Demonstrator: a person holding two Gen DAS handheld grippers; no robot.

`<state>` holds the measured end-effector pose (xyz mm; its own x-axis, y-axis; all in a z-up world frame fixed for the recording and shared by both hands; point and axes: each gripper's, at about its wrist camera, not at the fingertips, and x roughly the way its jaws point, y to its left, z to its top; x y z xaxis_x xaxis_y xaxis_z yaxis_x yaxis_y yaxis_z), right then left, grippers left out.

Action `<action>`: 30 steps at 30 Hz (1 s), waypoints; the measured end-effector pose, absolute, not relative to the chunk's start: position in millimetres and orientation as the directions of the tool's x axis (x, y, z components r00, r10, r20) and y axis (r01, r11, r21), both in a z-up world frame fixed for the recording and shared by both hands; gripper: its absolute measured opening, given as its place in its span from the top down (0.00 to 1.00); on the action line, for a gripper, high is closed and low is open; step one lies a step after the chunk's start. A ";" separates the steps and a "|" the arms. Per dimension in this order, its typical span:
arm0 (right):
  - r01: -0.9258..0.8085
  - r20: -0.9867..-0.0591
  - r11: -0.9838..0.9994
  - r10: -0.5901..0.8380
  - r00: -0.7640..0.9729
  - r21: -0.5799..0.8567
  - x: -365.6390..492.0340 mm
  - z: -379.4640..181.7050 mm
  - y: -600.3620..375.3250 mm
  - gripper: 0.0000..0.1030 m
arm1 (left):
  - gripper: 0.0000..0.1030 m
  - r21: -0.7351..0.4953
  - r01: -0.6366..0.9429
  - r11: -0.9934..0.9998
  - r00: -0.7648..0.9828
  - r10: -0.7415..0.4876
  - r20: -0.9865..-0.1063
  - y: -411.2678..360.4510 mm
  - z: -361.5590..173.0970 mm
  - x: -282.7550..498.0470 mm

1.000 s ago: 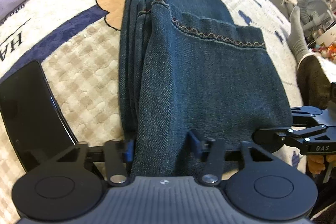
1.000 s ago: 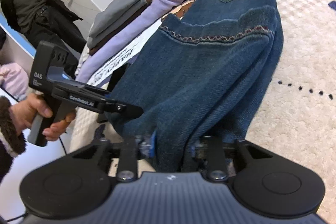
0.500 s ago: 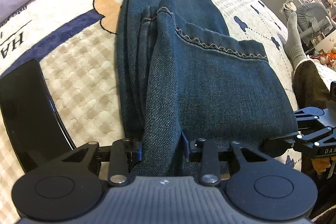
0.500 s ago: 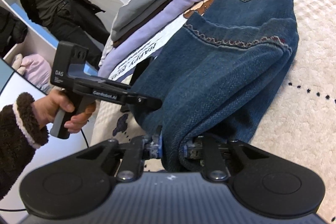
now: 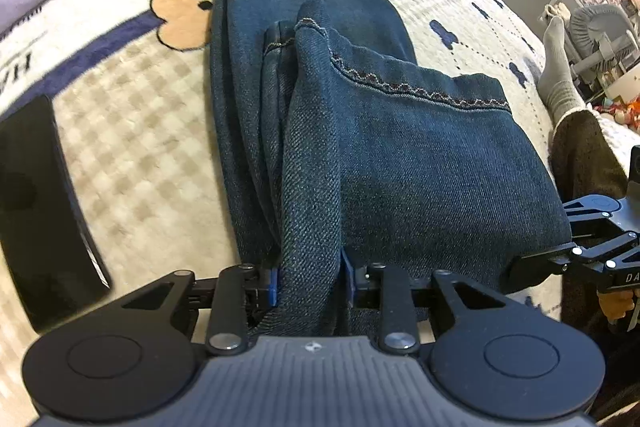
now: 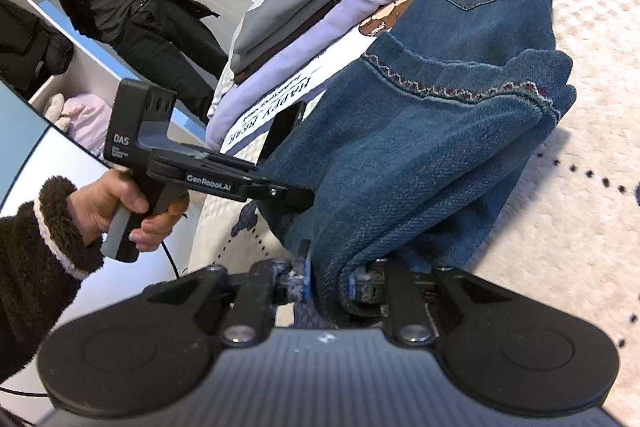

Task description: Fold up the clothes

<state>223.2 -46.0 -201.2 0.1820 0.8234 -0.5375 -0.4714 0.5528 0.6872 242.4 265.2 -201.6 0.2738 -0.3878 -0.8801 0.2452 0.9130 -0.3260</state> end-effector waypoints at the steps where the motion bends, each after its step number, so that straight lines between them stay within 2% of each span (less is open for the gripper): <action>1: -0.475 -0.540 0.549 0.824 0.172 0.687 221.8 -199.4 -53.3 0.83 | 0.72 -0.332 0.241 0.912 0.272 -0.391 -0.879 261.4 -202.1 238.6; 12: -0.471 -0.585 0.570 0.800 0.133 0.673 224.1 -189.3 -95.9 0.83 | 0.73 -0.342 0.231 0.911 0.260 -0.396 -0.881 221.8 -206.8 205.0; 14: -0.445 -0.609 0.591 0.784 0.122 0.673 227.2 -194.6 -94.1 0.78 | 0.65 -0.325 0.223 0.919 0.245 -0.376 -0.894 218.0 -209.8 208.4; 16: -0.414 -0.625 0.605 0.774 0.106 0.680 230.3 -199.1 -91.3 0.69 | 0.64 -0.318 0.222 0.922 0.235 -0.367 -0.900 217.0 -208.0 211.1; 19: -0.389 -0.627 0.609 0.773 0.097 0.691 231.9 -200.5 -96.9 0.62 | 0.64 -0.294 0.240 0.925 0.235 -0.349 -0.907 216.8 -198.4 214.8; 22: -0.365 -0.626 0.614 0.773 0.100 0.700 235.1 -200.0 -104.8 0.58 | 0.63 -0.274 0.251 0.928 0.254 -0.336 -0.907 219.4 -188.7 219.5; 30: -0.318 -0.635 0.657 0.750 0.184 0.684 249.4 -198.1 -133.2 0.58 | 0.63 -0.264 0.235 0.936 0.323 -0.331 -0.887 220.6 -166.9 251.8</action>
<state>249.4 -133.2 -198.1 0.1841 0.7500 -0.6353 -0.3180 0.6570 0.6835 251.8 220.6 -166.9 0.3227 -0.3310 -0.8867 0.2349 0.9355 -0.2637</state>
